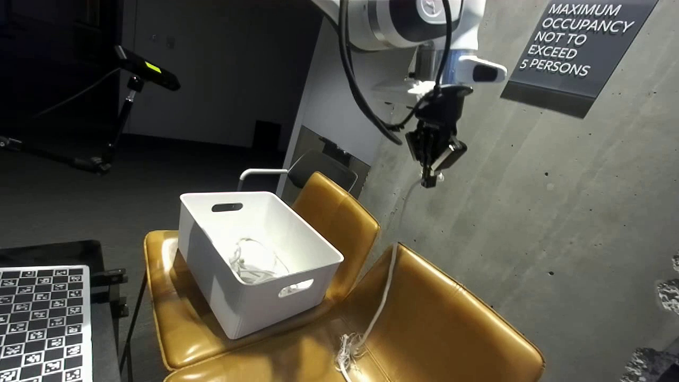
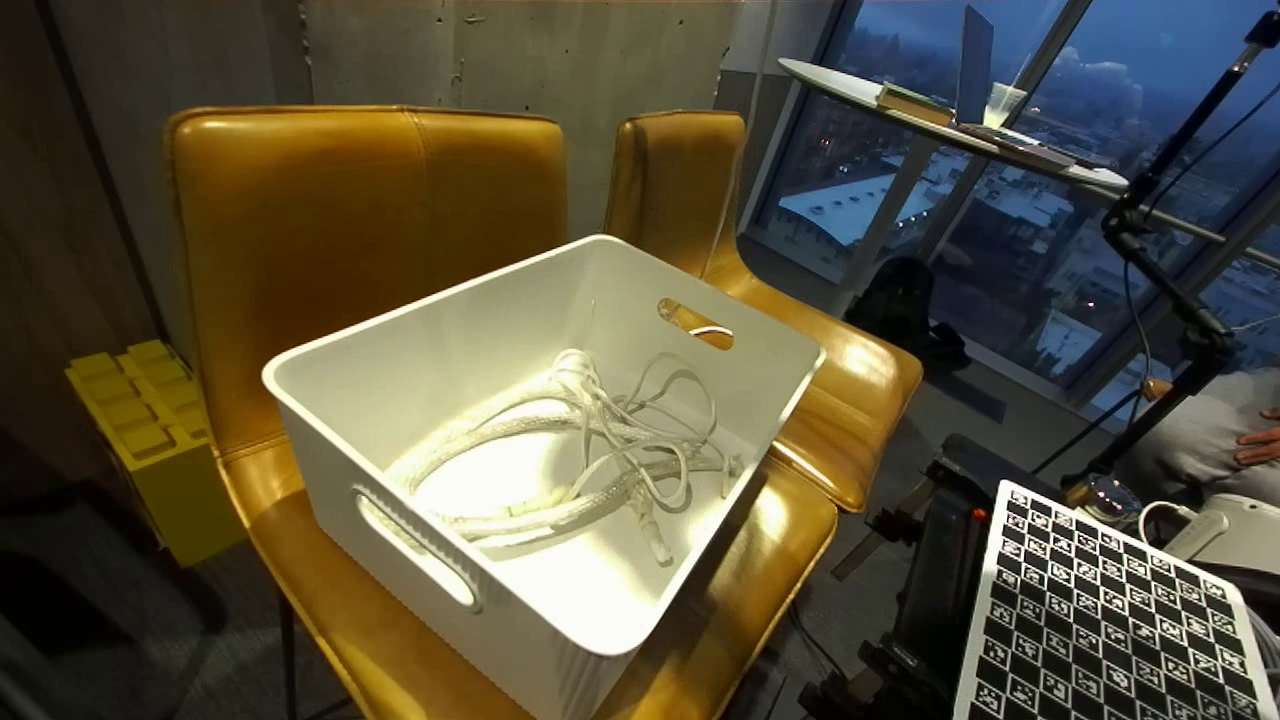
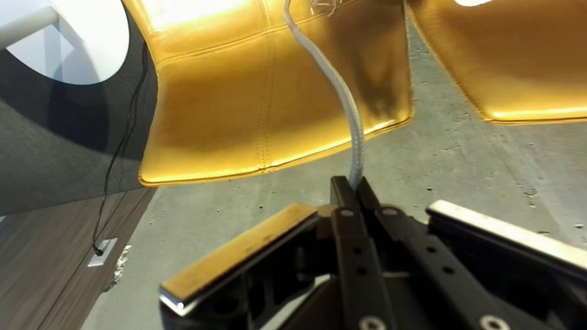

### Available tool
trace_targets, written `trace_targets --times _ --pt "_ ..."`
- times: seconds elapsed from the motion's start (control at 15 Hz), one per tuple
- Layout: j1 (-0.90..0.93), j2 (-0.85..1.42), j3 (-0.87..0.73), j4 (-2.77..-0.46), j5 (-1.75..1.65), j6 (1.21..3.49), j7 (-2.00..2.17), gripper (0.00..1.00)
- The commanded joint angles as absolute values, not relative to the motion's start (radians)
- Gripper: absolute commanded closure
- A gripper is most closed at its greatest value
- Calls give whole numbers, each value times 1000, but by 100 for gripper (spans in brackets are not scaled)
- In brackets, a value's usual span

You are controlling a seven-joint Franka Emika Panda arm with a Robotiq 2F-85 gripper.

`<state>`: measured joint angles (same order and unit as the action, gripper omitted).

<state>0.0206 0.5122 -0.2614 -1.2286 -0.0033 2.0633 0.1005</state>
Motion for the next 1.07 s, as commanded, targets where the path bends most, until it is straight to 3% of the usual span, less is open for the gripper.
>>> trace_targets --times 0.0,0.73,0.8,1.0 --pt "133 330 -262 -1394 -74 2058 178 99" --pt "413 133 -205 -1498 -263 2011 427 99" --pt "337 131 -102 -1499 -294 2002 451 99" --pt "310 135 -41 -1520 -325 2009 483 99"
